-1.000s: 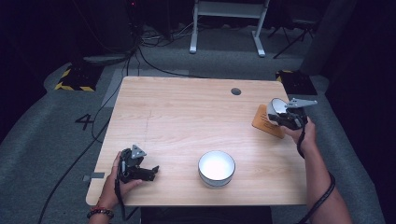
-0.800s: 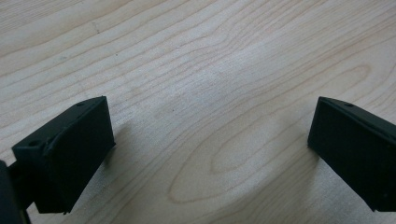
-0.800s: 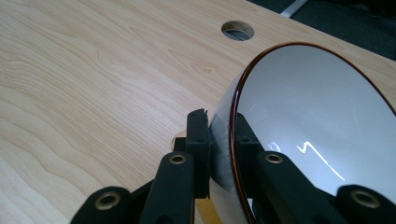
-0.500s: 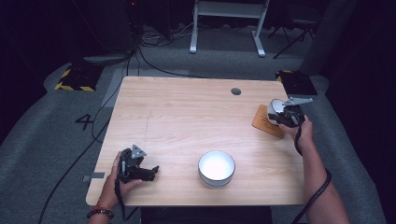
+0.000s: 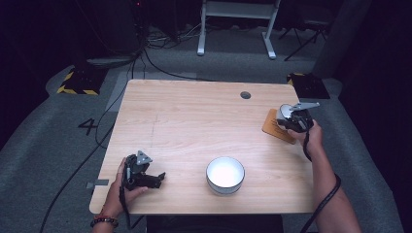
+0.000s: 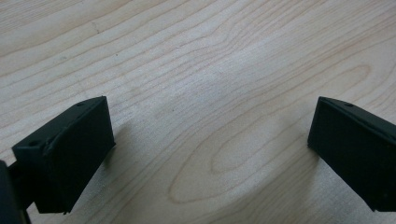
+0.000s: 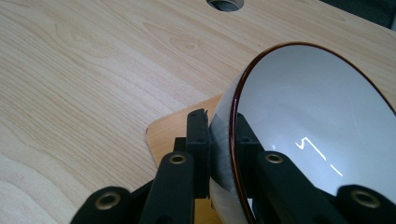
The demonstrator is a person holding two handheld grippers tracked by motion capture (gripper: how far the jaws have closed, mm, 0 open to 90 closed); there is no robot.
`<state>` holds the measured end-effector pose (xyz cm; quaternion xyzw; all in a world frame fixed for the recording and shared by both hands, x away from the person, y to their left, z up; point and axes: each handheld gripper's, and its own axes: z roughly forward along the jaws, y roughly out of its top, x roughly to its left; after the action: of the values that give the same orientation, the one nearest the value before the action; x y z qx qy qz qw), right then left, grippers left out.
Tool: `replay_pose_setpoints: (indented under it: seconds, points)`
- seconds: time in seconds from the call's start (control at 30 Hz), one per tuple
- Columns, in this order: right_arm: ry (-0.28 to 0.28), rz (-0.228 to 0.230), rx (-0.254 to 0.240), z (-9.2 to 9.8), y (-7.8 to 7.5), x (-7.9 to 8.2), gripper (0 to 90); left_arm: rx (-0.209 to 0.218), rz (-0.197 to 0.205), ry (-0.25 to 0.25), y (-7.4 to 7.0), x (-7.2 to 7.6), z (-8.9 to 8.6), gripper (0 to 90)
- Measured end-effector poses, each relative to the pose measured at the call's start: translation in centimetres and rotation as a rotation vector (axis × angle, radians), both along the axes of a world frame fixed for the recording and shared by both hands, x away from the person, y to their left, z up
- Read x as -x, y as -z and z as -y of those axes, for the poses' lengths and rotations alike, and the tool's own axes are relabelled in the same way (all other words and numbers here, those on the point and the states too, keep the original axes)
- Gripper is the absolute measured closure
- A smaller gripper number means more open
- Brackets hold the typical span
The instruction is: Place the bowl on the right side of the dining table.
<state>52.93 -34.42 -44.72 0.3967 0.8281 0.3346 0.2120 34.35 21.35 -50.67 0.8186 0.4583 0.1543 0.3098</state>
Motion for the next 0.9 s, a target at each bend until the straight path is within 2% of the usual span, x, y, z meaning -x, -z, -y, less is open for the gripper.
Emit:
replay_pose_setpoints:
  seconds: [0.33,0.53,0.9]
  points:
    - [-0.004,0.005,0.013,-0.38,0.16,-0.17,82.2,0.000,0.000,0.000,0.00,0.00,0.00,0.4]
    - [-0.005,-0.020,-0.018,-0.28,0.25,-0.16,82.5,0.000,0.000,0.000,0.00,0.00,0.00,0.4]
    - [-0.032,-0.048,-0.020,-0.78,0.84,-0.21,82.6,0.000,0.000,0.000,0.00,0.00,0.00,0.4]
